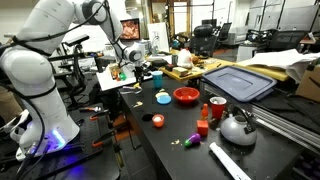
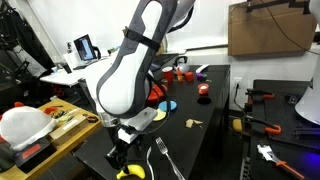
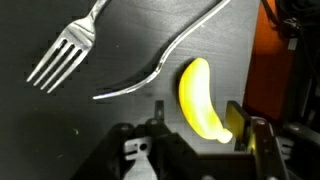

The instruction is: Move the banana to the left

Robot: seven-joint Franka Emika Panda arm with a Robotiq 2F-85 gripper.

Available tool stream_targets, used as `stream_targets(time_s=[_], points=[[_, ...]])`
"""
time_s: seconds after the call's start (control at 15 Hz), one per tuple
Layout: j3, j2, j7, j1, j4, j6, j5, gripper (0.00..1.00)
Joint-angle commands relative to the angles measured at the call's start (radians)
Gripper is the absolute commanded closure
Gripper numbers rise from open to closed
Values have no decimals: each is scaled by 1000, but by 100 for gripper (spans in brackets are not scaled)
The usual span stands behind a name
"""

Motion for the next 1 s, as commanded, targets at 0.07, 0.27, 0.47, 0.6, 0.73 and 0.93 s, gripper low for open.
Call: stream_targets(time_s=[0.07, 0.27, 0.47, 0.6, 0.73, 0.93], points=[[-23, -65, 17, 13, -47, -1, -42, 0], [-6, -104, -25, -13, -73, -29, -43, 0], [0, -156, -66, -41, -112, -73, -43, 0], [0, -198, -97, -68, -145, -111, -40, 0], [-3, -237, -126, -93, -171, -150, -42, 0], [-9, -299, -168, -132, -211, -208, -49, 0]])
